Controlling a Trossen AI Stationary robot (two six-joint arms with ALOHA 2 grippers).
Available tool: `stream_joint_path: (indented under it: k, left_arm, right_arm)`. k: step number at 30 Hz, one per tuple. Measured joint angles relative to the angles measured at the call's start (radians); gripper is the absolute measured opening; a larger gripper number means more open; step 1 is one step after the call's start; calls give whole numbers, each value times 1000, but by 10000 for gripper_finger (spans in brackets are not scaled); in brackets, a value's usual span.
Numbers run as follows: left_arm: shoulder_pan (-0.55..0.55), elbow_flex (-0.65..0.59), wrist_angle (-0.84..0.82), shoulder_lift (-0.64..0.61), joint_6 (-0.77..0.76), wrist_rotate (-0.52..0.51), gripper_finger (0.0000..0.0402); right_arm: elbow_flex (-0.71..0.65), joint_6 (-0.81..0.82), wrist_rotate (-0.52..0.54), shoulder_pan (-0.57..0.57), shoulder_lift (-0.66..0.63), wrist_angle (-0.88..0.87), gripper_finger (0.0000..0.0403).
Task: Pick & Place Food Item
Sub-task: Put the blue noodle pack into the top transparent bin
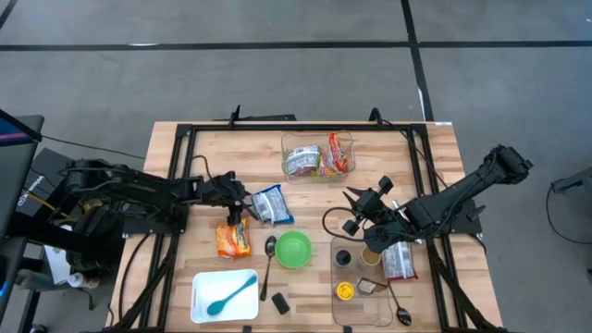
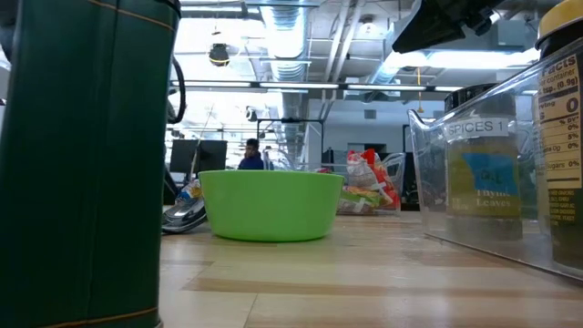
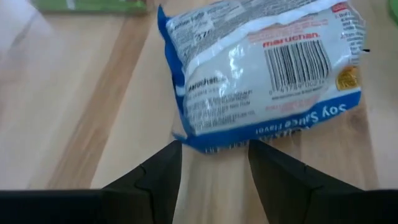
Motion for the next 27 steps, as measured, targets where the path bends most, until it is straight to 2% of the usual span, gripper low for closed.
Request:
stream_joint_path:
  k: [7,14,18,27]
  left_arm:
    - [0,0,114,91,29,-19,182]
    - [0,0,124,137,30,-19,178]
    - [0,0,125,132,30,-18,153]
    - [0,0,147,128,28,-18,72]
  right_arm:
    - [0,0,0,0,0,0,66]
    - [0,0,0,0,0,0,66]
    - [0,0,0,0,0,0,66]
    - [0,0,0,0,0,0,66]
